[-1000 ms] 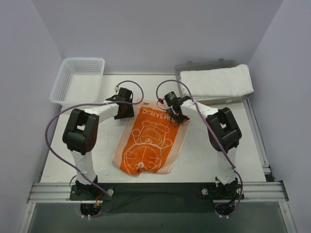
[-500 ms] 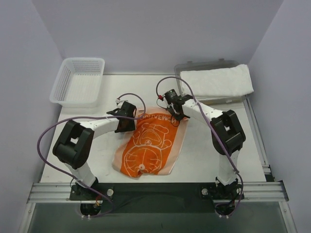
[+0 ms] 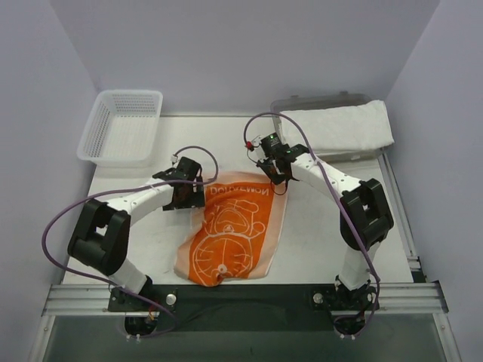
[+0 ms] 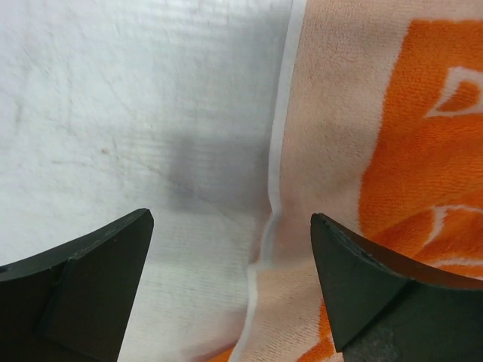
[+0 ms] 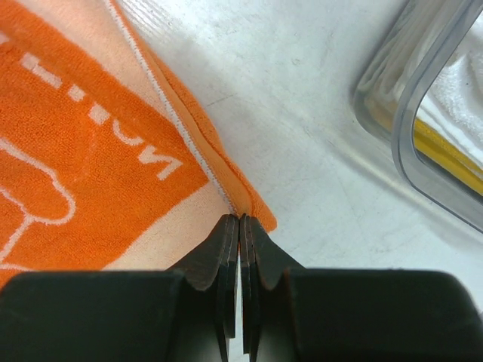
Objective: Fold and stack the towels
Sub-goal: Flatten out the crumpled towel
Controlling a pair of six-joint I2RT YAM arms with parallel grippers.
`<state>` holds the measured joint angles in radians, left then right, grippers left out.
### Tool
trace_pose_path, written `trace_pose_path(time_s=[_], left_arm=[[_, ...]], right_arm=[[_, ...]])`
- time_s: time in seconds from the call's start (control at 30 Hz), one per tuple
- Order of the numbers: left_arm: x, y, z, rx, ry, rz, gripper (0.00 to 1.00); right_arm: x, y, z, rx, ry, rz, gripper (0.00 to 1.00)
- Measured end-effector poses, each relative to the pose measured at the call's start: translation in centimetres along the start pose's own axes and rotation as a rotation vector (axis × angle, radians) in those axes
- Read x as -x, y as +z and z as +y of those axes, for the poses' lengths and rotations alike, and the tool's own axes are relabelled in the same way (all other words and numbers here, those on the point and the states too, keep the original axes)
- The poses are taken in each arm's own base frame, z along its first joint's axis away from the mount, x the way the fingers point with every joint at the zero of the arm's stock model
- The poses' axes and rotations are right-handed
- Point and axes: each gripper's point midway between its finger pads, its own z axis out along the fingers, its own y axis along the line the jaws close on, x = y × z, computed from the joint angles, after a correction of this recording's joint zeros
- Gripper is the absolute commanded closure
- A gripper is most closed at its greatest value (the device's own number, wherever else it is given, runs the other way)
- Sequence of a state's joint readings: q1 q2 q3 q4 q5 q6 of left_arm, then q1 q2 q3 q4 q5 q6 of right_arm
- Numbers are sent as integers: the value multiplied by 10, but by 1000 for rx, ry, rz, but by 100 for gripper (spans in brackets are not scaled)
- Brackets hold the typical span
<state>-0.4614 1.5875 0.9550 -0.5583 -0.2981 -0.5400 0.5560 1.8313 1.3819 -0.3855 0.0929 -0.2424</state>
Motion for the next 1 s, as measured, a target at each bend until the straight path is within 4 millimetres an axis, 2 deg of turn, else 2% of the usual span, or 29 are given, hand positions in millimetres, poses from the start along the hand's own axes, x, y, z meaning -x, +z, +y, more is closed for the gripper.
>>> trace_pose_path(time_s=[0.1,0.2,0.3,0.4,0.53,0.67,1.0], left_arm=[[29,-2,1,-22,-23,-44,3],[63,6,-5,-51,-52,-84,3],[92,23,-15,-85,-53,-97,6],[112,42,-27,-111,-18,-107,10],[129,65,-39,-121,47,-119,20],[145,82,-46,-124,98,-139,23],[167,98,-59,-142,136,-165,29]], right_arm=[[2,-2,1,12,-12,-8,100],[2,-1,3,27,-21,-11,100],[3,-1,5,39,-25,-15,100],[3,-1,7,49,-28,-17,100],[0,0,10,62,-30,-13,100],[-1,1,13,75,-31,-10,100],[-2,2,14,83,-30,-9,100]])
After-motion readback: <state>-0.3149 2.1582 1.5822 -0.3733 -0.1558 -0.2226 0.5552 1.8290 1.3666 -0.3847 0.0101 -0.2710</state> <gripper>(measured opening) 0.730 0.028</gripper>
